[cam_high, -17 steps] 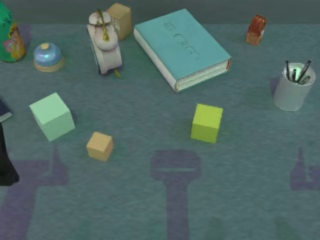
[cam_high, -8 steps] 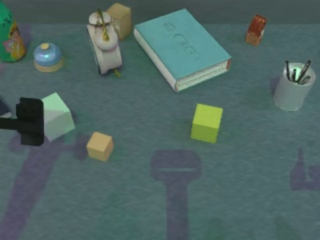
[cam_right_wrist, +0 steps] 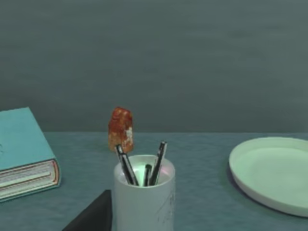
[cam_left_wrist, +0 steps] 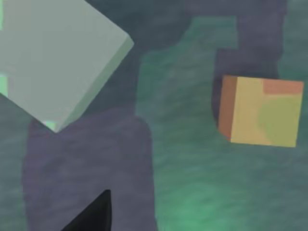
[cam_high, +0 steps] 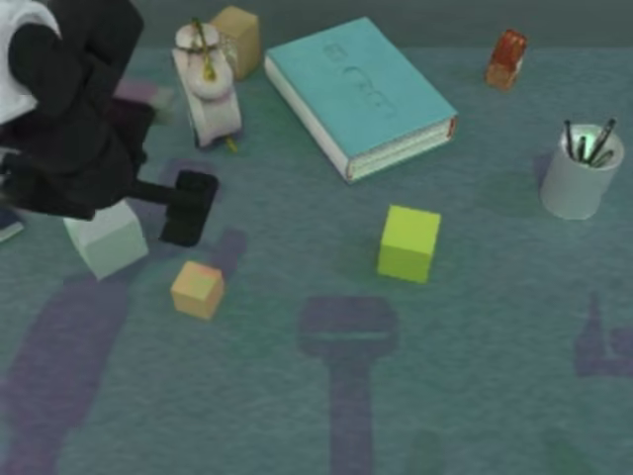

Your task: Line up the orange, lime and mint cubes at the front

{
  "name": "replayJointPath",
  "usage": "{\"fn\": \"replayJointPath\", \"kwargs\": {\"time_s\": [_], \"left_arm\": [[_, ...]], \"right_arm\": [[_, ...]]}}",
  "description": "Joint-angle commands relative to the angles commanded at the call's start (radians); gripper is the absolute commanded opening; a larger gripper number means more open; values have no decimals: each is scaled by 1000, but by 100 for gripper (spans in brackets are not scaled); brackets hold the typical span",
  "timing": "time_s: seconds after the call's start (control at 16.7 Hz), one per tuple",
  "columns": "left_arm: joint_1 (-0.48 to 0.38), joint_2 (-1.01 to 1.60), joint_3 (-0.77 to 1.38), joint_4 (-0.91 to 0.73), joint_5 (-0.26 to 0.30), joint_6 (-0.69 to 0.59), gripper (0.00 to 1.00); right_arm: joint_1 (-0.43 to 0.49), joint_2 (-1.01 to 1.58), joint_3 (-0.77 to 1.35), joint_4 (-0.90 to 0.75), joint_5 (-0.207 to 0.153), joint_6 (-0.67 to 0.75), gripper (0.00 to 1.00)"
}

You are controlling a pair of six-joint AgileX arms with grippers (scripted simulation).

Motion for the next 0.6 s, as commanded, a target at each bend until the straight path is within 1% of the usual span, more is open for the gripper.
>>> {"fn": "replayJointPath", "kwargs": {"time_s": [0.18, 0.3, 0.6], "left_arm": [[-37, 211, 153, -102, -1, -4, 100], [-54, 303, 223, -147, -2, -6, 100], [-64, 359, 267, -175, -3, -7, 100]], "right_arm": [[0, 0, 0, 0, 0, 0, 100], [0, 0, 0, 0, 0, 0, 100], [0, 0, 0, 0, 0, 0, 100]]}}
